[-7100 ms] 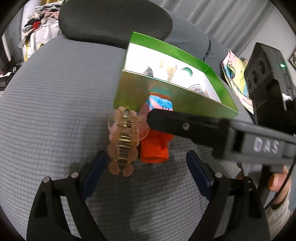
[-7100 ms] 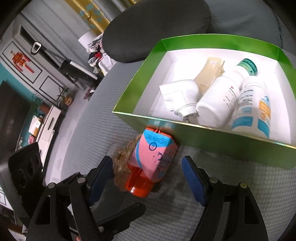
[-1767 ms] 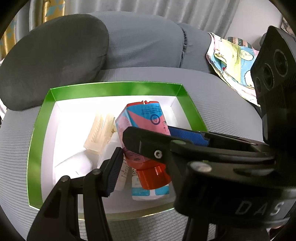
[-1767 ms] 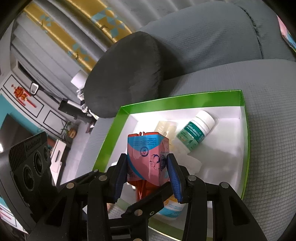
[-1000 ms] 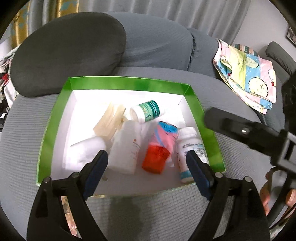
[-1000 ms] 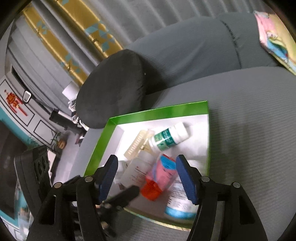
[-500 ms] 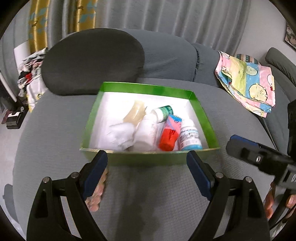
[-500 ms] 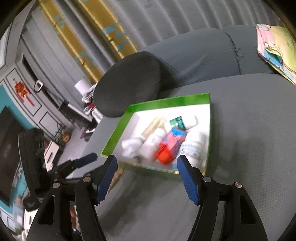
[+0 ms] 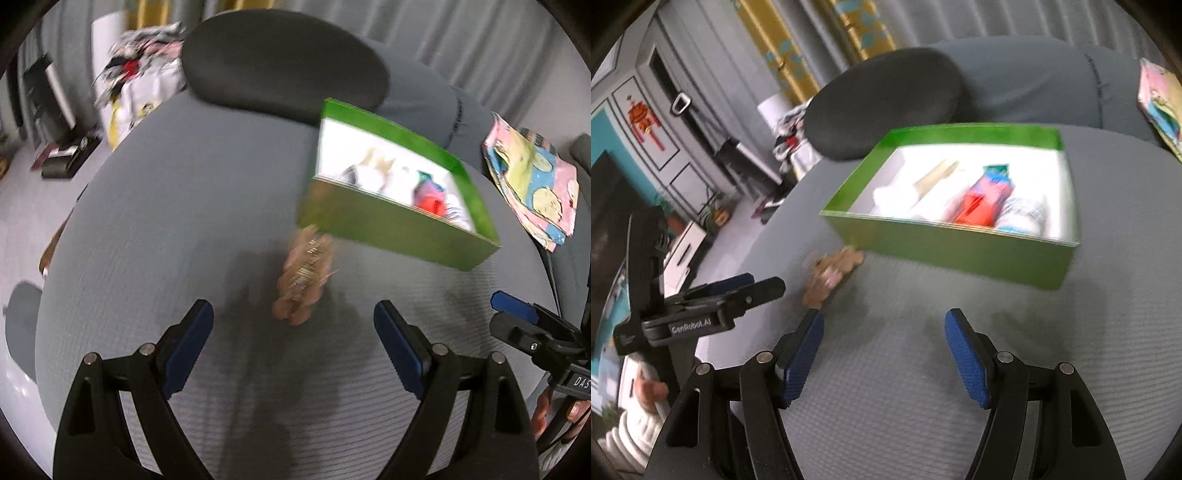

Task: Organize rigid objects
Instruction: 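Move the right gripper to the gold-and-pink hair clip and close it, then lift the hair clip with the right gripper over the box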

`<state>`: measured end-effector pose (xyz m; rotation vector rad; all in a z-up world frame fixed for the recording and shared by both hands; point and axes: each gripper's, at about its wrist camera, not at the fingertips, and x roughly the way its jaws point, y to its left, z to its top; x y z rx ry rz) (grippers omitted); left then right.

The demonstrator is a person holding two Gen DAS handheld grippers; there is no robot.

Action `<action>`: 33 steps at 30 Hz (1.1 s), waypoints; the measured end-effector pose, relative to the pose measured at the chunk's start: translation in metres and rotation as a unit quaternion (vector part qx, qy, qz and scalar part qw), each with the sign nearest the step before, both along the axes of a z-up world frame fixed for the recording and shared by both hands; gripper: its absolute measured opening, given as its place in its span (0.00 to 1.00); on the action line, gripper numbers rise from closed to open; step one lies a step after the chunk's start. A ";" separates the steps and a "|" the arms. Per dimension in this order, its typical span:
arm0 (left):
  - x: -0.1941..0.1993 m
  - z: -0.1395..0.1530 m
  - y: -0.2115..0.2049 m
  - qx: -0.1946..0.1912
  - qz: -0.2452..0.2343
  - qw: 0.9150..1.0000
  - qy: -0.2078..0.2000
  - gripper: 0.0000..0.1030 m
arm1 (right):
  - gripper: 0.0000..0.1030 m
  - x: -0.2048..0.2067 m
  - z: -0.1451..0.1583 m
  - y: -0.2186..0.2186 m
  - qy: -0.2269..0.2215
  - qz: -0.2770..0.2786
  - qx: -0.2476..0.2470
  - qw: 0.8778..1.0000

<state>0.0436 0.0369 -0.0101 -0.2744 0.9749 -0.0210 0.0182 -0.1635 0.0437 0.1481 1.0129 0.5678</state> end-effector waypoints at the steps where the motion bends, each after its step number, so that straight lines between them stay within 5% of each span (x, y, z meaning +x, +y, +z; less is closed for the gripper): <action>1: -0.003 -0.005 0.002 0.000 0.003 1.000 0.000 0.86 | 0.68 0.000 -0.004 0.003 0.008 0.004 0.006 1.000; 6: 0.000 -0.025 0.005 0.001 -0.003 1.000 0.015 0.86 | 0.68 0.012 -0.020 0.027 0.060 0.017 0.062 0.996; 19: 0.034 -0.046 -0.004 -0.014 -0.041 0.999 0.003 0.84 | 0.68 0.065 -0.057 0.097 0.114 0.018 0.068 0.991; 27: 0.046 -0.055 -0.011 0.003 -0.058 0.998 0.001 0.62 | 0.67 0.080 -0.084 0.121 0.145 0.036 0.064 0.987; 29: 0.049 -0.055 -0.015 0.013 -0.067 0.998 0.002 0.49 | 0.56 0.079 -0.086 0.124 0.142 0.044 0.067 0.987; 33: 0.050 -0.055 -0.026 0.038 -0.079 0.996 0.000 0.40 | 0.54 0.077 -0.087 0.120 0.139 0.044 0.080 0.986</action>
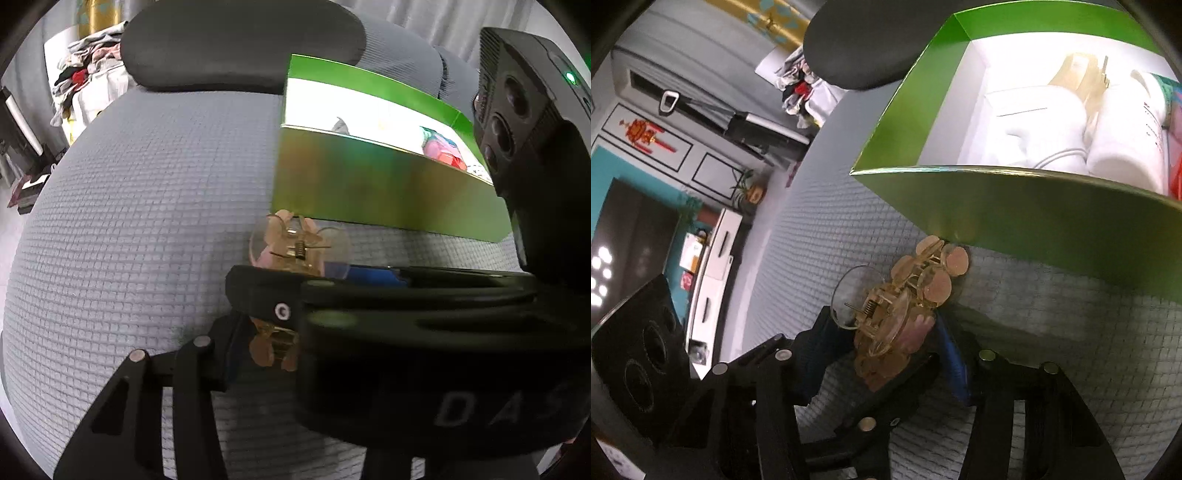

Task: Organize rigid objects
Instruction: 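Lift the hair clip with the right gripper over the box, then lower the hair clip into the box and open the right gripper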

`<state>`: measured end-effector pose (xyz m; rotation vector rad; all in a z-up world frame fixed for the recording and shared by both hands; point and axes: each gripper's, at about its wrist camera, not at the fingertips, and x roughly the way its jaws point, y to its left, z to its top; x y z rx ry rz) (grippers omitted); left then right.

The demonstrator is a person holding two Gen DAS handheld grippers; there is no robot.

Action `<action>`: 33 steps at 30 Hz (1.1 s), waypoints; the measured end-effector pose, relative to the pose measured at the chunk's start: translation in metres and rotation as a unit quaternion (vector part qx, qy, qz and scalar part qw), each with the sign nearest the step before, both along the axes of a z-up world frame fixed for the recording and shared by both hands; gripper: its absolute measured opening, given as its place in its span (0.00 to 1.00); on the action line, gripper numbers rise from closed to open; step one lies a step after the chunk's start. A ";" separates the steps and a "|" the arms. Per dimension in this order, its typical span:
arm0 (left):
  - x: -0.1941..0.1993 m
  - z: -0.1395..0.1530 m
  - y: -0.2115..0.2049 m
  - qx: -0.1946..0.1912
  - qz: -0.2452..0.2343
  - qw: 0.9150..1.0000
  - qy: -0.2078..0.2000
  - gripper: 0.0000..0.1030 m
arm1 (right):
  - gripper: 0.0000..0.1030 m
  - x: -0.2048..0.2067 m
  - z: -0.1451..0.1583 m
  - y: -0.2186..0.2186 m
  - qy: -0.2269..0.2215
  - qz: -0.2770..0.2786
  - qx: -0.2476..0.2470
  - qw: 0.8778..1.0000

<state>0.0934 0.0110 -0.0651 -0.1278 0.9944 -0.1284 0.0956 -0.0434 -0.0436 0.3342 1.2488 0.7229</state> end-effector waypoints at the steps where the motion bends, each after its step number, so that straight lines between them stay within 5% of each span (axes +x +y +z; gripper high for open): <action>1: -0.001 0.001 -0.002 0.001 -0.003 1.000 0.000 0.40 | 0.54 -0.001 0.000 -0.003 0.001 -0.001 0.003 1.000; 13: -0.024 0.068 -0.030 0.020 -0.039 0.996 -0.081 0.40 | 0.54 -0.022 0.070 -0.038 -0.067 -0.019 0.039 0.997; 21: 0.004 0.105 -0.072 0.026 -0.077 0.989 -0.120 0.40 | 0.54 -0.001 0.115 -0.083 -0.116 -0.062 0.041 0.990; 28: 0.047 0.110 -0.094 0.013 -0.080 0.991 -0.109 0.44 | 0.54 0.037 0.115 -0.115 -0.110 -0.106 0.027 0.988; 33: 0.060 0.109 -0.098 0.008 -0.064 0.993 -0.101 0.78 | 0.63 0.053 0.106 -0.137 -0.109 -0.141 0.000 0.984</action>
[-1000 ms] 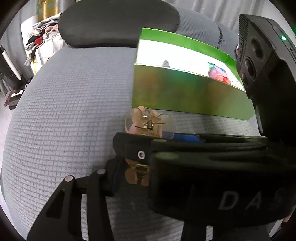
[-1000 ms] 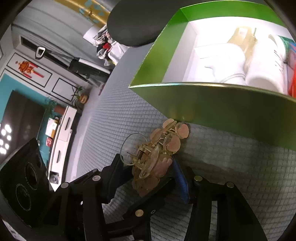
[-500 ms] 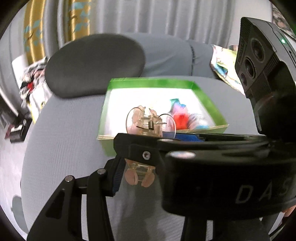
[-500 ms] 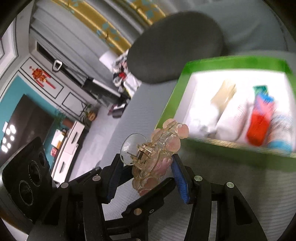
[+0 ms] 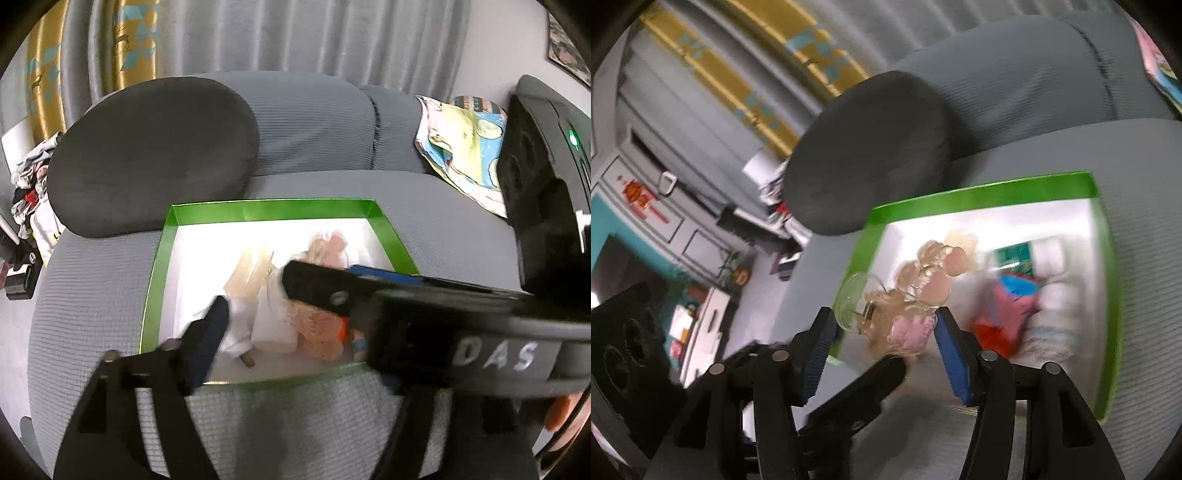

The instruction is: Organize rigid objects

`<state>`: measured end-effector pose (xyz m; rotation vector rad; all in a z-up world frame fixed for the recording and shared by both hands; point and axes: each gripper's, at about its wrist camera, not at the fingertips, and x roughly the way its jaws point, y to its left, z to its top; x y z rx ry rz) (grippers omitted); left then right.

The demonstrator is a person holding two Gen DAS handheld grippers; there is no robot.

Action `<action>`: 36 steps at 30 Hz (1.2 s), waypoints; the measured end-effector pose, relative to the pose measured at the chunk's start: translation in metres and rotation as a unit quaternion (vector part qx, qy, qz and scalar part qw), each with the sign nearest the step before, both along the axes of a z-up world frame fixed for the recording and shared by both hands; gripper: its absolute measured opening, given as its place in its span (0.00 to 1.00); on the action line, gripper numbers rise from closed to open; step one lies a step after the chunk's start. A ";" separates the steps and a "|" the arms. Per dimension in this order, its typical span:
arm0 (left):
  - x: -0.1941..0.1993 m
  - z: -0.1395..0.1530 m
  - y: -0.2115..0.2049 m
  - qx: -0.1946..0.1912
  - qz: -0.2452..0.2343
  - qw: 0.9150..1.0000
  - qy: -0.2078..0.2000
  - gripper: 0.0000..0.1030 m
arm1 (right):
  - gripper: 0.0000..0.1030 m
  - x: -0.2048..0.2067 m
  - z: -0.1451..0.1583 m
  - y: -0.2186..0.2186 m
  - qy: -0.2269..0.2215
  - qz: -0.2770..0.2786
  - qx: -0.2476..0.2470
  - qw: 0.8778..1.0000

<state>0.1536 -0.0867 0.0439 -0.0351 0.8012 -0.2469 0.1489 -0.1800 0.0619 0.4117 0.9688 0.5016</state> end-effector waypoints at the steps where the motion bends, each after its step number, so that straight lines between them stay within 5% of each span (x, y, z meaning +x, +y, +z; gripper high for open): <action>1: 0.001 -0.001 0.001 0.000 0.006 1.000 0.000 0.81 | 0.65 0.001 0.001 -0.004 -0.003 -0.004 -0.001 1.000; 7: 0.005 -0.006 0.013 0.004 0.044 0.999 0.030 0.88 | 0.78 0.003 0.010 -0.027 -0.032 -0.035 -0.064 0.997; 10: 0.004 -0.005 0.019 0.019 0.062 0.997 0.034 0.99 | 0.81 -0.004 0.016 -0.027 -0.053 -0.041 -0.139 0.988; 17: 0.002 -0.007 0.023 0.062 0.092 0.992 0.056 0.99 | 0.87 -0.019 0.022 -0.024 -0.068 -0.038 -0.245 0.966; 21: -0.005 -0.002 0.032 0.044 0.107 0.992 0.054 0.99 | 0.91 -0.027 0.027 -0.021 -0.085 -0.050 -0.301 0.949; 36: -0.008 0.011 0.035 0.024 0.107 0.990 0.085 0.99 | 0.93 -0.041 0.020 0.000 -0.062 -0.002 -0.292 0.954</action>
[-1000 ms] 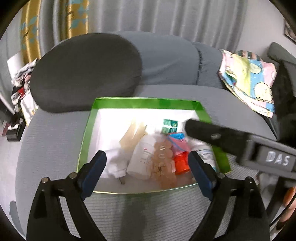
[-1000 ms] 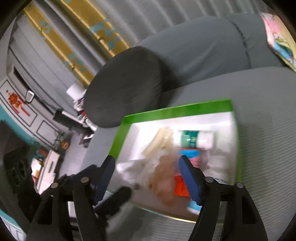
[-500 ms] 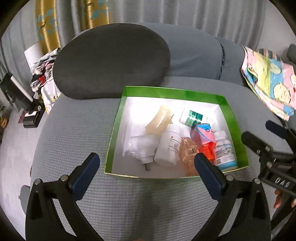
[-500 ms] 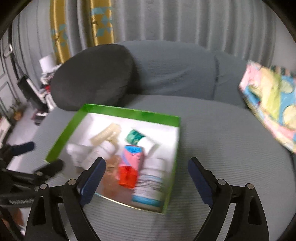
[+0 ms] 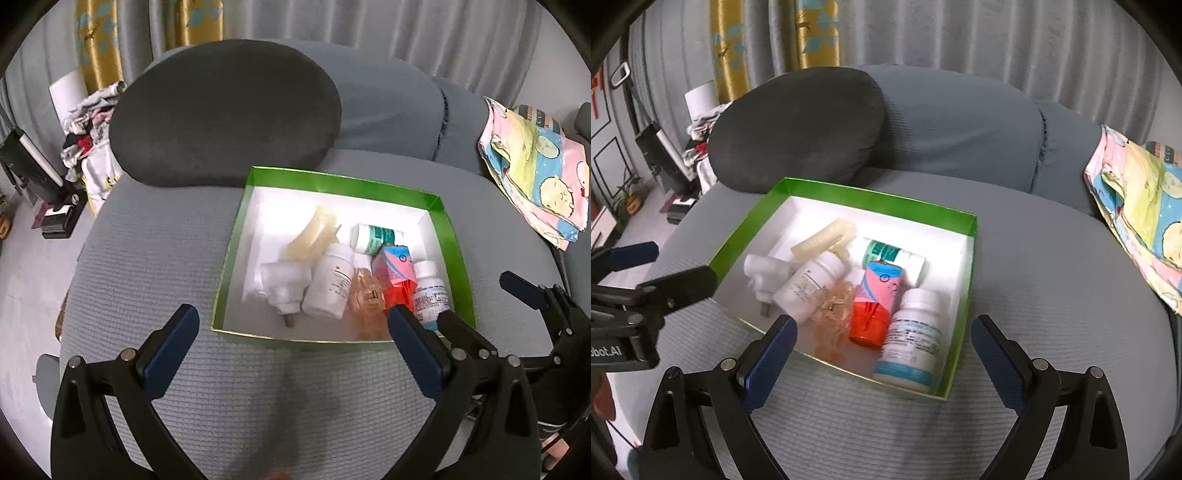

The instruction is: Organize rigid objects

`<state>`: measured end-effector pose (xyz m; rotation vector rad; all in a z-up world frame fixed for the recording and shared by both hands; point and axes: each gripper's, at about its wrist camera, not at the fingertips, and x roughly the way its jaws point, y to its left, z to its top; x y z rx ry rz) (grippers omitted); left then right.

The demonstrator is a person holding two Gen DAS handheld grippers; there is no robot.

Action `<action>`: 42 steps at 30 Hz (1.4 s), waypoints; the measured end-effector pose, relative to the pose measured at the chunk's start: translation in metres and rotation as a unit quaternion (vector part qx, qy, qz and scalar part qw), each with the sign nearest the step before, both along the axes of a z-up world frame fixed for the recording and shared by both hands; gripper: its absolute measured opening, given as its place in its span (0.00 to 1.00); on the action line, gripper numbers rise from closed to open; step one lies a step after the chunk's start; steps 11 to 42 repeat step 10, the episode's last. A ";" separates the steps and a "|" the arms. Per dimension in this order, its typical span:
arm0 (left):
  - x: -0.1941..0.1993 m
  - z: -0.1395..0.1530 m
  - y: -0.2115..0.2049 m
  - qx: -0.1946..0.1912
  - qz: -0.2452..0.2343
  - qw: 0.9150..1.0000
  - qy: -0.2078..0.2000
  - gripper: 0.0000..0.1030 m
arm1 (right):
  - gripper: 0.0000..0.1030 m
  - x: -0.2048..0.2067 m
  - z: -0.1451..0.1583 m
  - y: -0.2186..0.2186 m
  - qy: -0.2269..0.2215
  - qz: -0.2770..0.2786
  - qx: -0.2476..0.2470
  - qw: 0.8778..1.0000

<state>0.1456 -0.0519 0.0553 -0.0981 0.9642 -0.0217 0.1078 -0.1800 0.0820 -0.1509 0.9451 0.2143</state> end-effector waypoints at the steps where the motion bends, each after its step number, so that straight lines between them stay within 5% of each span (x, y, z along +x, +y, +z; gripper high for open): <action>1: 0.000 -0.001 0.000 0.002 0.004 1.000 0.003 0.99 | 0.93 0.000 -0.001 0.000 0.001 0.001 0.001 1.000; 42: 0.003 -0.003 0.008 0.003 0.018 1.000 0.003 0.99 | 0.93 0.002 -0.005 0.002 0.007 -0.001 0.003 1.000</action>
